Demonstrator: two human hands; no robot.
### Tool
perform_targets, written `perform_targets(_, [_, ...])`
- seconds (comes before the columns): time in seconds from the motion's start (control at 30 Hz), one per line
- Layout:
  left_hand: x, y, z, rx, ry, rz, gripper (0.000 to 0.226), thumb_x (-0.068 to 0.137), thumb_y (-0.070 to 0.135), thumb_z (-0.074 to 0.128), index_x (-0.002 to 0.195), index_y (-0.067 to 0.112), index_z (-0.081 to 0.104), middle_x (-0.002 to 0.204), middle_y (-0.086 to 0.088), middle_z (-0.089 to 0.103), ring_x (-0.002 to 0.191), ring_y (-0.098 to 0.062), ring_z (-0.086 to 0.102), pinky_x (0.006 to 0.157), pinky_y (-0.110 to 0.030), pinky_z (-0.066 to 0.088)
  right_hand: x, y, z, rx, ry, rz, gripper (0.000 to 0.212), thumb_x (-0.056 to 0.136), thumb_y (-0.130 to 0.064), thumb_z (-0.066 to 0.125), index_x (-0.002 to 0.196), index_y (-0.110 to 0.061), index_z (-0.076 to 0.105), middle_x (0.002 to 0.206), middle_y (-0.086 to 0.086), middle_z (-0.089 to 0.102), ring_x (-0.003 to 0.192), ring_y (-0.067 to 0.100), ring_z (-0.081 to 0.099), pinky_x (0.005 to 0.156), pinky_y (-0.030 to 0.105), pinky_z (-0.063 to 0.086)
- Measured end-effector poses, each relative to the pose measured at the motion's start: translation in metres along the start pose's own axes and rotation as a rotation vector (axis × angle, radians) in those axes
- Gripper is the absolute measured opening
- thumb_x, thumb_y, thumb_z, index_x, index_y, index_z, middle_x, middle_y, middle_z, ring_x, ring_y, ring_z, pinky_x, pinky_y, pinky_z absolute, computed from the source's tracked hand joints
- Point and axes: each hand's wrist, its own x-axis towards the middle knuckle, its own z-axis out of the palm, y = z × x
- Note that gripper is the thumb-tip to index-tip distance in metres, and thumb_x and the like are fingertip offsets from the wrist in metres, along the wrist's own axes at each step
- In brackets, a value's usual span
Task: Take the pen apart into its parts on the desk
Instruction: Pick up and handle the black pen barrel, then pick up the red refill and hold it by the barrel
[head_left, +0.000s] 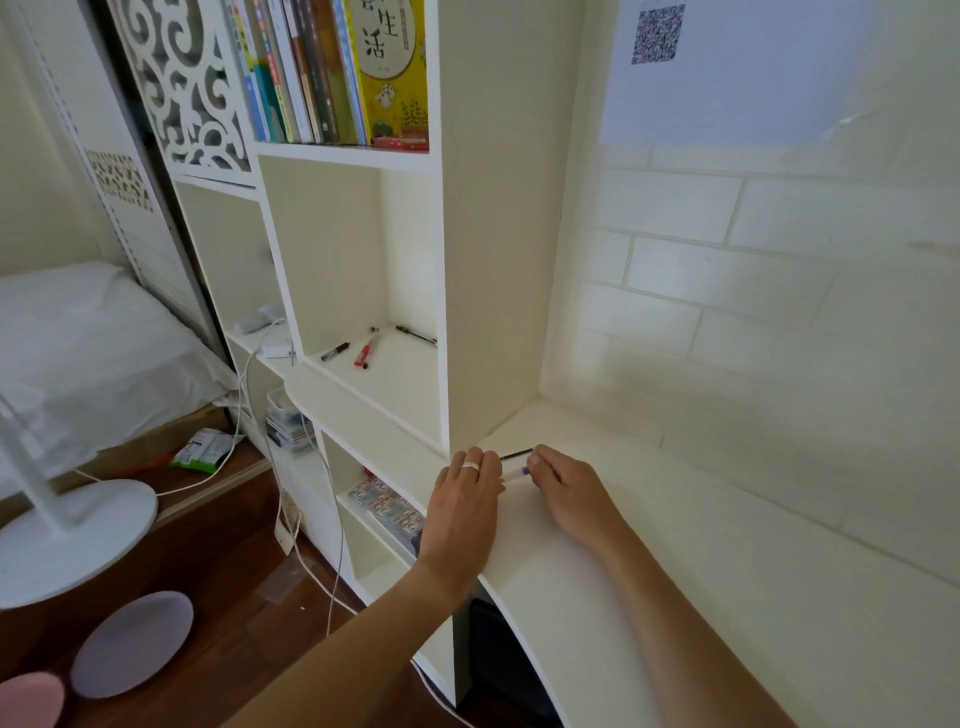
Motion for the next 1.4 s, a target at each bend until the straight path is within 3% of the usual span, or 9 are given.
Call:
perform_targets(0.1, [-0.001, -0.001, 0.000, 0.009, -0.005, -0.003, 0.011, 0.095, 0.016, 0.058, 0.103, 0.010, 0.058, 0.097, -0.007, 0.061, 0.086, -0.025, 0.058, 0.071, -0.037, 0.053, 0.001, 0.004, -0.001, 0.006, 0.113, -0.035, 0.032, 0.105, -0.026, 0.042, 0.076, -0.025, 0.054, 0.062, -0.008, 0.053, 0.058, 0.005, 0.047, 0.055, 0.020, 0.033])
perform_targets(0.2, [-0.002, -0.003, -0.002, 0.066, -0.068, 0.019, 0.018, 0.093, 0.004, 0.052, 0.107, 0.011, 0.060, 0.099, -0.008, 0.064, 0.091, -0.027, 0.059, 0.078, -0.035, 0.050, 0.002, 0.006, -0.003, -0.004, 0.182, -0.072, 0.029, 0.105, -0.024, 0.043, 0.078, -0.023, 0.053, 0.066, -0.016, 0.055, 0.062, 0.005, 0.050, 0.057, 0.017, 0.035])
perform_targets(0.43, [0.000, 0.001, -0.005, -0.017, -0.049, -0.031, 0.014, 0.089, -0.001, 0.058, 0.093, 0.012, 0.062, 0.089, -0.005, 0.064, 0.084, -0.024, 0.057, 0.073, -0.034, 0.049, 0.000, 0.005, -0.004, -0.033, 0.134, -0.046, 0.029, 0.104, -0.025, 0.042, 0.076, -0.023, 0.051, 0.063, -0.022, 0.054, 0.058, 0.001, 0.047, 0.055, 0.015, 0.035])
perform_targets(0.7, [0.000, 0.004, -0.010, -0.039, -0.004, -0.061, 0.022, 0.081, -0.010, 0.059, 0.087, 0.011, 0.059, 0.086, -0.006, 0.061, 0.081, -0.025, 0.052, 0.072, -0.037, 0.048, -0.002, -0.001, -0.006, -0.046, 0.028, 0.040, 0.031, 0.105, -0.027, 0.039, 0.077, -0.020, 0.051, 0.060, -0.006, 0.047, 0.056, 0.005, 0.041, 0.057, 0.027, 0.031])
perform_targets(0.97, [0.003, 0.006, -0.009, -0.014, -0.014, -0.070, 0.025, 0.076, -0.015, 0.059, 0.086, 0.008, 0.058, 0.087, -0.011, 0.060, 0.083, -0.029, 0.051, 0.073, -0.039, 0.046, -0.003, -0.007, -0.007, 0.018, -0.015, 0.101, 0.035, 0.104, -0.027, 0.037, 0.070, -0.024, 0.047, 0.091, 0.011, 0.069, 0.066, 0.014, 0.047, 0.062, 0.032, 0.034])
perform_targets(1.1, [0.004, 0.007, -0.008, 0.024, -0.029, -0.056, 0.021, 0.079, -0.012, 0.058, 0.089, 0.007, 0.058, 0.090, -0.012, 0.061, 0.085, -0.030, 0.052, 0.076, -0.041, 0.047, -0.002, -0.006, -0.006, 0.025, -0.008, 0.122, 0.036, 0.104, -0.026, 0.036, 0.070, -0.026, 0.048, 0.089, 0.009, 0.069, 0.069, 0.016, 0.050, 0.062, 0.033, 0.035])
perform_targets(1.2, [0.002, 0.008, -0.007, 0.092, -0.040, -0.023, 0.019, 0.083, -0.006, 0.060, 0.096, 0.007, 0.060, 0.095, -0.011, 0.061, 0.088, -0.028, 0.053, 0.078, -0.039, 0.048, -0.003, -0.006, 0.005, -0.062, 0.122, 0.076, 0.029, 0.106, -0.020, 0.039, 0.078, -0.020, 0.050, 0.079, 0.002, 0.060, 0.075, 0.023, 0.055, 0.065, 0.034, 0.039])
perform_targets(1.3, [0.002, 0.009, -0.006, 0.134, -0.031, 0.009, 0.019, 0.083, -0.002, 0.065, 0.097, 0.010, 0.061, 0.095, -0.008, 0.062, 0.087, -0.025, 0.054, 0.079, -0.037, 0.049, -0.007, -0.009, 0.009, -0.240, 0.325, -0.120, 0.017, 0.099, -0.008, 0.048, 0.105, -0.015, 0.062, 0.107, 0.000, 0.064, 0.100, 0.023, 0.057, 0.086, 0.035, 0.047])
perform_targets(1.4, [0.001, 0.008, -0.005, 0.107, -0.007, -0.008, 0.021, 0.083, 0.001, 0.069, 0.098, 0.014, 0.062, 0.094, -0.005, 0.061, 0.087, -0.024, 0.054, 0.079, -0.036, 0.049, -0.010, -0.011, 0.009, -0.385, 0.178, -0.325, 0.031, 0.097, -0.011, 0.055, 0.124, -0.023, 0.065, 0.123, -0.009, 0.068, 0.117, 0.014, 0.055, 0.099, 0.029, 0.036])
